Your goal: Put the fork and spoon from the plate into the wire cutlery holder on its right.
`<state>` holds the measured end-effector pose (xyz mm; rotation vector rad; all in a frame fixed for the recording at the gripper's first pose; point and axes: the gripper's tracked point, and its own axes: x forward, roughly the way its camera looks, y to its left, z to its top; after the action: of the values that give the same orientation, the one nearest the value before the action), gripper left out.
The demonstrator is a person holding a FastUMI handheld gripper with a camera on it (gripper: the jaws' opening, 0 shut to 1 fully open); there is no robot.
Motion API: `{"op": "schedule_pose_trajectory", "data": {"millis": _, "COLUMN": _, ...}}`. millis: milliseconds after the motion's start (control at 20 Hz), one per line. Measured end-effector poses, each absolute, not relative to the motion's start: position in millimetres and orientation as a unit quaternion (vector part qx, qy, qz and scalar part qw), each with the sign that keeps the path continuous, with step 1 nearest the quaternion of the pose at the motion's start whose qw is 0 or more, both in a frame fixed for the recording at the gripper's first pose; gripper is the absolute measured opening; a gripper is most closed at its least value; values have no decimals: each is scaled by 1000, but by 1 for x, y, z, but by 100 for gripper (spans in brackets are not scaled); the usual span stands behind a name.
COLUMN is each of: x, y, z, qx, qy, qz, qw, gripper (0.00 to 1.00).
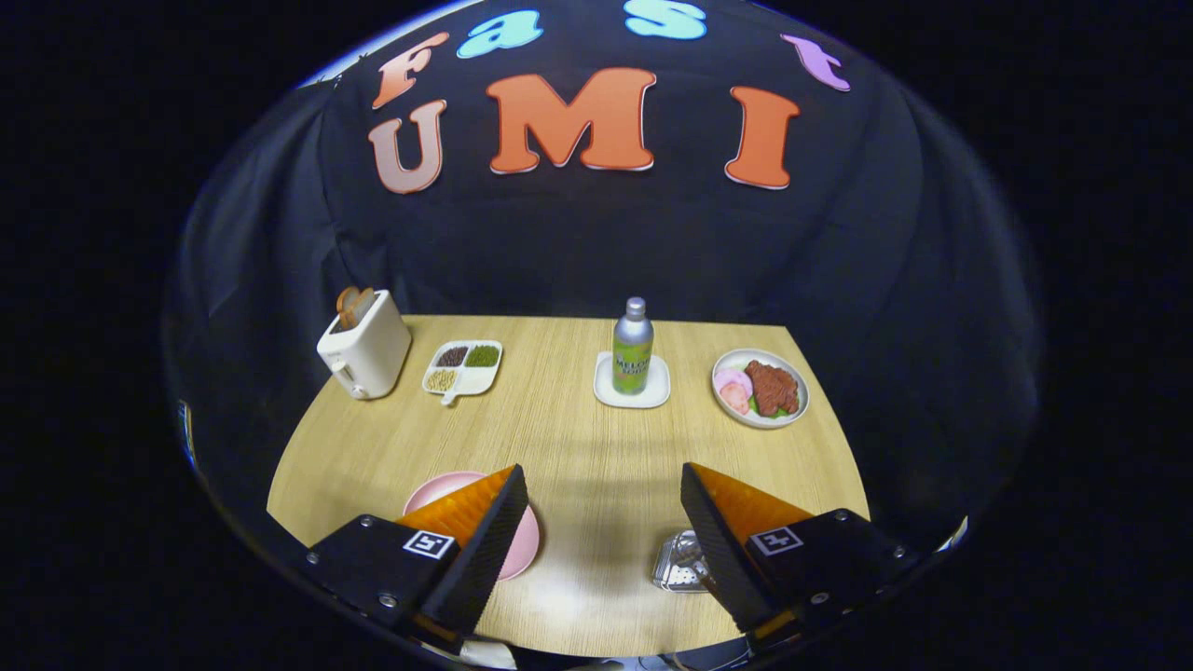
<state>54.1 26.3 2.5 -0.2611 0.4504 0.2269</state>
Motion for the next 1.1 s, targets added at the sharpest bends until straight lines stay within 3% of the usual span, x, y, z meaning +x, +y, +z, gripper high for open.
{"op": "schedule_pose_trajectory", "data": {"millis": 500, "x": 39, "y": 17, "z": 60, "qx": -107, "qy": 41, "qz": 77, "qw": 990, "gripper": 99}}
{"op": "schedule_pose_trajectory", "data": {"millis": 1100, "x": 27, "y": 42, "z": 38, "qx": -66, "qy": 26, "qz": 106, "qw": 992, "gripper": 99}}
